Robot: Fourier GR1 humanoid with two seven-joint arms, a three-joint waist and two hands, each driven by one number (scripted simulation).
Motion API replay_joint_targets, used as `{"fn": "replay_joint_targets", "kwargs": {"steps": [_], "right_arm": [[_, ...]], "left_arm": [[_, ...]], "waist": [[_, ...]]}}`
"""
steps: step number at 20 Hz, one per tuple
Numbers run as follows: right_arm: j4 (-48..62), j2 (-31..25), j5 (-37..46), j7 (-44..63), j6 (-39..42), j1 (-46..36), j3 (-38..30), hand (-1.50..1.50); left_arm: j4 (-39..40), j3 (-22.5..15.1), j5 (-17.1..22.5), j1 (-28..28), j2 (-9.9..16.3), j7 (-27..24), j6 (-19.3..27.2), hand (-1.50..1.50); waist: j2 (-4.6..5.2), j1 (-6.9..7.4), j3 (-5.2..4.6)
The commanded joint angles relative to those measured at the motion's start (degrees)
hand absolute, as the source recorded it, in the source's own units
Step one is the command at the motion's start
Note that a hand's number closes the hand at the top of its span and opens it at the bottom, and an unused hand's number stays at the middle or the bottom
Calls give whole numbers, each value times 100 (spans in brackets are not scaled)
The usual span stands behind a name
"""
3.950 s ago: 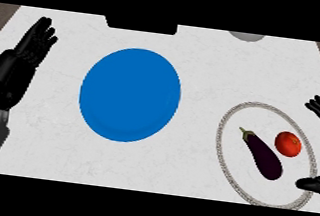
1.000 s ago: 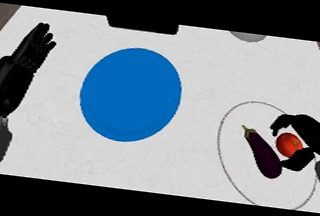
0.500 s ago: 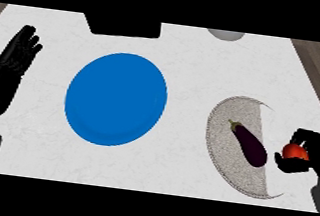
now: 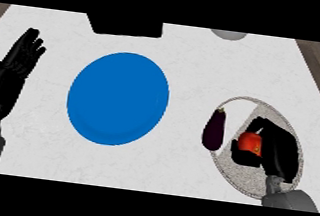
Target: Pick the tomato from the placemat and place it in the plate
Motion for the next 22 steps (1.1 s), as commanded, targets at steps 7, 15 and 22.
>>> {"fn": "replay_joint_targets", "kwargs": {"steps": [7,15,22], "right_arm": [[-3356,1371,1475,2082,1025,153,1909,150],[-2269,1544,1098,4259,1293,-2268,2831,150],[-100,1548,-250,4264,-150,-3792,2504,150]], "left_arm": [[46,-54,49,-318,4,126,-152,0],[273,-17,-37,-397,-138,-249,-269,0],[155,-264,-160,-635,-340,-42,-217,0]], "waist": [[135,320,44],[198,538,53],[226,694,55]]}}
